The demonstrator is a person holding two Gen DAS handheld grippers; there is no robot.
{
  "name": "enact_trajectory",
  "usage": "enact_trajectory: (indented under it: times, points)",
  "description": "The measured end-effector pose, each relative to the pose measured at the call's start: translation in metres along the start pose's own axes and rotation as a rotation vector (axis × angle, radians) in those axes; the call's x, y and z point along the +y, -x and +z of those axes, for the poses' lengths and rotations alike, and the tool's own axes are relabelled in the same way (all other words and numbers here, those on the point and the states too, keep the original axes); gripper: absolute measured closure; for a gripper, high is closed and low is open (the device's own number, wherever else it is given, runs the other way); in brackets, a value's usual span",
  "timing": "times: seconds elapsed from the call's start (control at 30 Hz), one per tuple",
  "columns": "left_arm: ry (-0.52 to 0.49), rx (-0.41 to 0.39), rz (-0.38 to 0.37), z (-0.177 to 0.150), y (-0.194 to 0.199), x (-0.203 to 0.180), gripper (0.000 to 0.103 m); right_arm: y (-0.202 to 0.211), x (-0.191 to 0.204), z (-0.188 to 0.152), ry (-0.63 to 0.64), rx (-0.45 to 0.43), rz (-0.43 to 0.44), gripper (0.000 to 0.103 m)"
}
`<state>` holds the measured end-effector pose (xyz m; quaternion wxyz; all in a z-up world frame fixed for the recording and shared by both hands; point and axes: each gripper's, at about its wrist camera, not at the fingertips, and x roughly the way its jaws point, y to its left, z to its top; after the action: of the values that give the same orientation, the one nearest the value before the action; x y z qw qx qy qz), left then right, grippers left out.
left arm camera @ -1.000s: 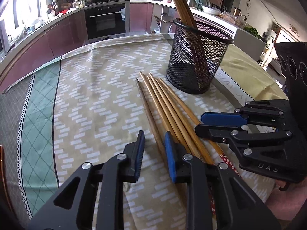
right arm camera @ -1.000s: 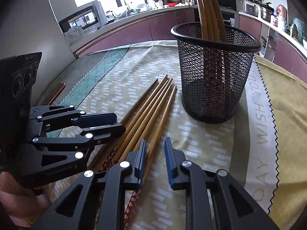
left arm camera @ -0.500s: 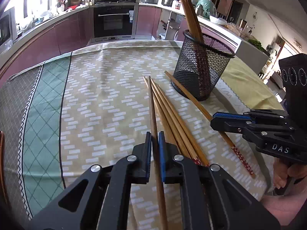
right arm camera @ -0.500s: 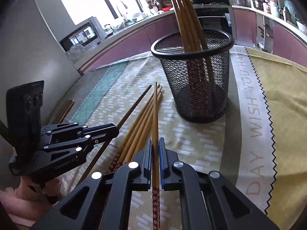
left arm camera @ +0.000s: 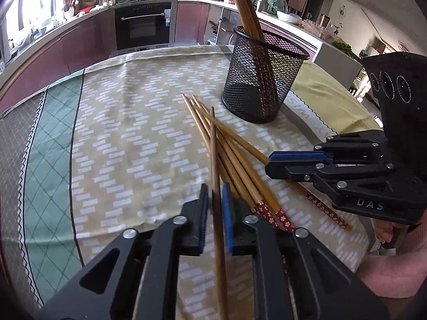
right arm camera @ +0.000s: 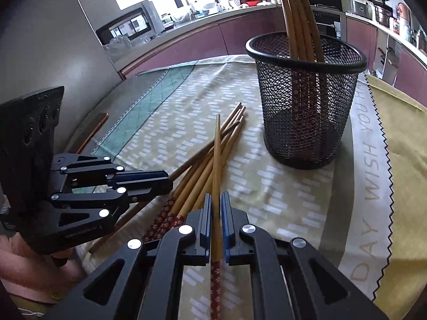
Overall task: Organize utensils
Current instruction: 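Close the right gripper on a chopstick while the left gripper lifts its chopstick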
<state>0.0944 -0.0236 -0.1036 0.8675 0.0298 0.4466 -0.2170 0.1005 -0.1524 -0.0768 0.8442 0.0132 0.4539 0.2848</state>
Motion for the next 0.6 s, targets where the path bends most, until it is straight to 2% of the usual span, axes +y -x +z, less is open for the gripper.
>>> enact_trajectory:
  times: [0.3, 0.43, 0.6]
  points:
    - [0.006, 0.003, 0.005, 0.011, -0.009, 0.002, 0.089, -0.009, -0.001, 0.003, -0.003, 0.004, -0.015, 0.096]
    - [0.025, 0.002, 0.004, 0.012, -0.009, 0.004, 0.094, -0.004, -0.005, 0.002, -0.012, -0.014, -0.006, 0.097]
    - [0.04, 0.001, 0.006, 0.013, -0.008, 0.007, 0.095, 0.006, -0.004, 0.001, -0.002, -0.042, 0.0, 0.097]
